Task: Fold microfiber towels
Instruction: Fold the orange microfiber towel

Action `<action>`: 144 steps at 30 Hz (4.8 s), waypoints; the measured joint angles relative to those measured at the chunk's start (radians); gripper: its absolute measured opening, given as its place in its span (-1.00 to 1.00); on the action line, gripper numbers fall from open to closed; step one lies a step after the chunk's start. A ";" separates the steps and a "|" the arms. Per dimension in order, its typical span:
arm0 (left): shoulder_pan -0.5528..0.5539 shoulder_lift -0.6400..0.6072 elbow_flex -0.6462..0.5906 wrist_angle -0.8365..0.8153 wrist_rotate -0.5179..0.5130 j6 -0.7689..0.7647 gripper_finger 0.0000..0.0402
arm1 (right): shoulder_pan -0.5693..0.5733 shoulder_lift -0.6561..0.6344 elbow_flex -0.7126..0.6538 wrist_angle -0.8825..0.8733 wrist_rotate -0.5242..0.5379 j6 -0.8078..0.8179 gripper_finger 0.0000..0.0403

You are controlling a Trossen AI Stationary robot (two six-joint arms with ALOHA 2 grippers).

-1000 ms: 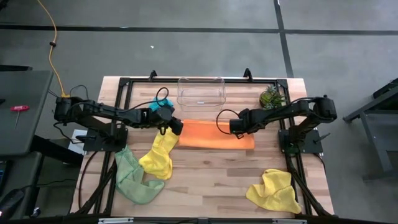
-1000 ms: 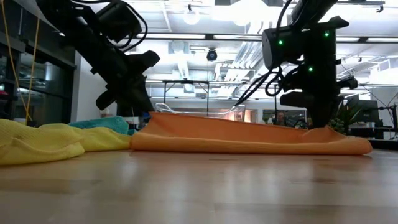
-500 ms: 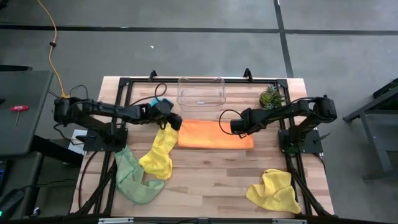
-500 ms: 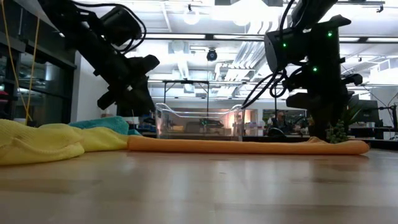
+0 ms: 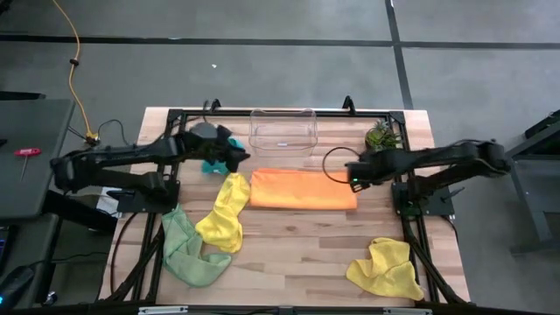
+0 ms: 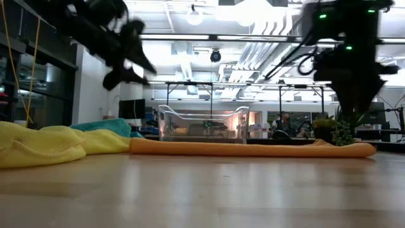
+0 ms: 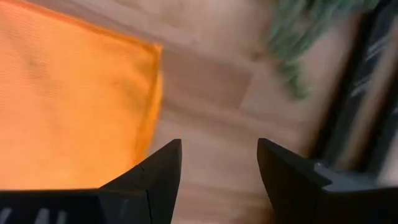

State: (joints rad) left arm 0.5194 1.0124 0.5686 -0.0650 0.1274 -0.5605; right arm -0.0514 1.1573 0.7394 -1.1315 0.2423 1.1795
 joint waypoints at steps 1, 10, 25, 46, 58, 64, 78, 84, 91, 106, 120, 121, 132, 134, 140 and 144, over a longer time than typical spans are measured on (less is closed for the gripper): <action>-0.008 -0.030 0.000 0.013 0.000 0.012 -0.10 | 0.006 -0.051 -0.036 0.048 -0.023 0.031 0.00; -0.152 -0.164 -0.131 0.464 -0.085 0.066 -0.10 | 0.045 -0.339 -0.183 0.291 0.038 0.200 0.00; -0.214 -0.165 -0.232 0.745 -0.065 0.022 -0.10 | 0.045 -0.350 -0.183 0.415 0.004 0.096 0.00; -0.214 -0.165 -0.232 0.743 -0.049 0.014 -0.10 | 0.045 -0.159 -0.059 0.363 -0.034 0.031 0.00; -0.212 -0.165 -0.232 0.740 -0.049 0.014 -0.10 | 0.045 -0.134 -0.051 0.354 -0.056 0.113 0.00; -0.212 -0.165 -0.232 0.739 -0.049 0.014 -0.10 | 0.015 -0.100 -0.051 0.271 -0.052 0.204 0.00; -0.212 -0.165 -0.231 0.735 -0.052 0.022 -0.10 | -0.035 0.213 -0.051 0.304 -0.080 0.200 0.00; -0.212 -0.165 -0.231 0.735 -0.053 0.040 -0.10 | -0.035 0.313 -0.051 0.364 -0.119 0.200 -0.01; -0.212 -0.165 -0.231 0.735 -0.060 0.067 -0.10 | -0.035 0.379 -0.046 0.444 -0.138 0.225 -0.16; -0.212 -0.165 -0.231 0.729 -0.064 0.090 -0.10 | -0.035 0.327 -0.059 0.217 -0.068 0.174 -0.96; -0.212 -0.164 -0.230 0.727 -0.074 0.093 -0.10 | -0.027 -0.023 0.027 -0.087 -0.023 0.217 -1.00; -0.213 -0.164 -0.231 0.726 -0.084 0.093 -0.10 | -0.024 -0.024 0.054 -0.091 -0.004 0.214 -1.00; -0.212 -0.164 -0.231 0.724 -0.117 0.092 -0.10 | -0.025 -0.024 0.166 0.193 0.012 0.173 -1.00; -0.212 -0.164 -0.231 0.723 -0.117 0.093 -0.10 | -0.018 -0.022 0.154 0.272 0.015 0.186 -1.00; -0.212 -0.164 -0.231 0.716 -0.116 0.093 -0.10 | -0.004 0.015 0.147 0.452 0.039 0.208 -1.00; -0.212 -0.164 -0.231 0.711 -0.115 0.093 -0.10 | 0.001 0.077 0.147 0.552 0.035 0.209 -1.00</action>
State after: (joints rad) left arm 0.3070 0.8482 0.3379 0.6464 0.0123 -0.4679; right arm -0.0506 1.2343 0.8867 -0.5799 0.2776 1.3884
